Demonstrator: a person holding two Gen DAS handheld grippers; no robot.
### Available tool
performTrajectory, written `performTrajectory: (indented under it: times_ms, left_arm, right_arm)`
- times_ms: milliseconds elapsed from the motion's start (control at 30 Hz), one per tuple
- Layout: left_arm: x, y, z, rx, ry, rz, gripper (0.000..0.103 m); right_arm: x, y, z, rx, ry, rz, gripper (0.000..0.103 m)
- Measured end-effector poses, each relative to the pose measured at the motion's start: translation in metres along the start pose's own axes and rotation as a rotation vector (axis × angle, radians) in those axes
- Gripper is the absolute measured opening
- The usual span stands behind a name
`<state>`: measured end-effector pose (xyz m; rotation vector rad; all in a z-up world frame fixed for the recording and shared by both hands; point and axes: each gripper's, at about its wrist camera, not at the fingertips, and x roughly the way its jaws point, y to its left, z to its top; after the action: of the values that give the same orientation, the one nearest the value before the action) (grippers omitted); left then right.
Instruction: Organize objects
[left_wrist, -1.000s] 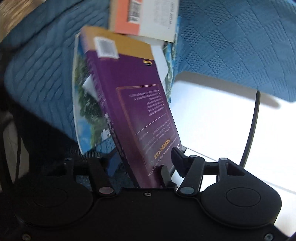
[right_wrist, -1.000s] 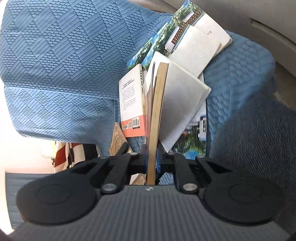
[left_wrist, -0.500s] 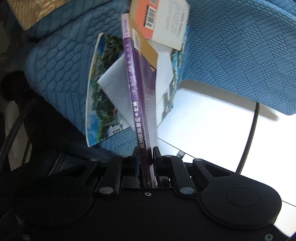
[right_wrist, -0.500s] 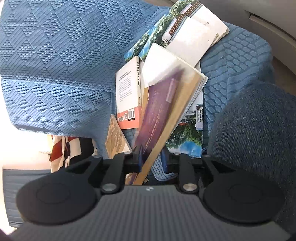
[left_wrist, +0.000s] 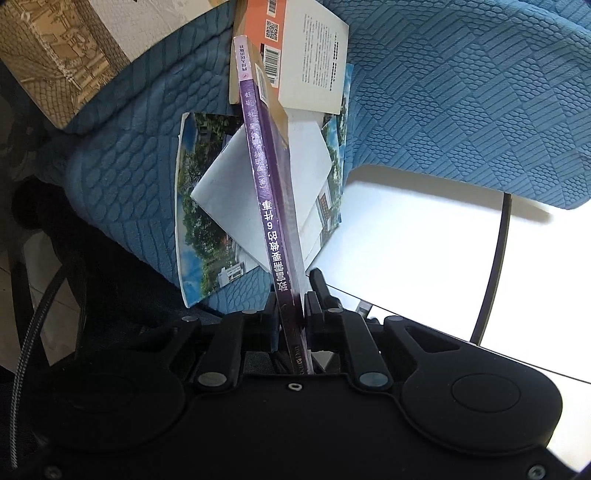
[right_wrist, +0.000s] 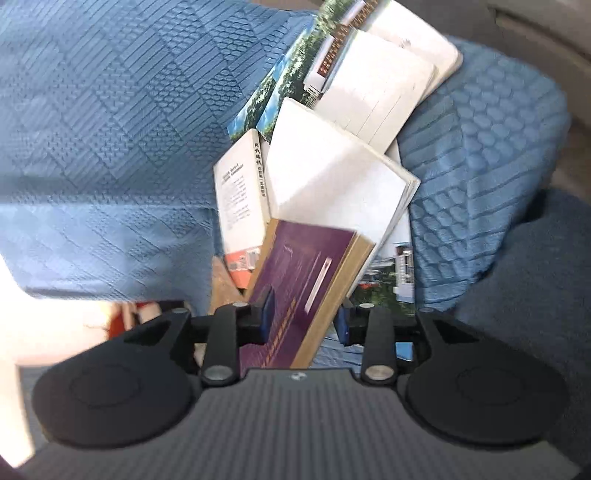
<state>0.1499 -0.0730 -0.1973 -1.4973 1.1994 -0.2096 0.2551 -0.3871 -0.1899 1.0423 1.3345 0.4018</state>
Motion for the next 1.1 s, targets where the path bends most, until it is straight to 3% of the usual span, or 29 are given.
performTrajectory:
  times_ms: [67, 200, 600, 1100]
  left_arm:
    - [-0.001, 0.0, 0.002, 0.012, 0.005, 0.01, 0.012]
    - [-0.009, -0.007, 0.004, 0.058, 0.015, 0.038, 0.014]
    - [-0.051, -0.04, 0.006, 0.219, 0.01, 0.075, 0.02]
    - [-0.118, -0.093, 0.002, 0.417, -0.056, 0.058, 0.023]
  right_arm:
    - [0.001, -0.004, 0.001, 0.018, -0.014, -0.008, 0.026]
    - [-0.004, 0.008, -0.008, -0.065, -0.029, -0.036, 0.021]
    - [-0.033, 0.065, -0.055, -0.346, -0.089, -0.075, 0.021]
    - [-0.046, 0.127, -0.096, -0.455, -0.153, -0.027, 0.022]
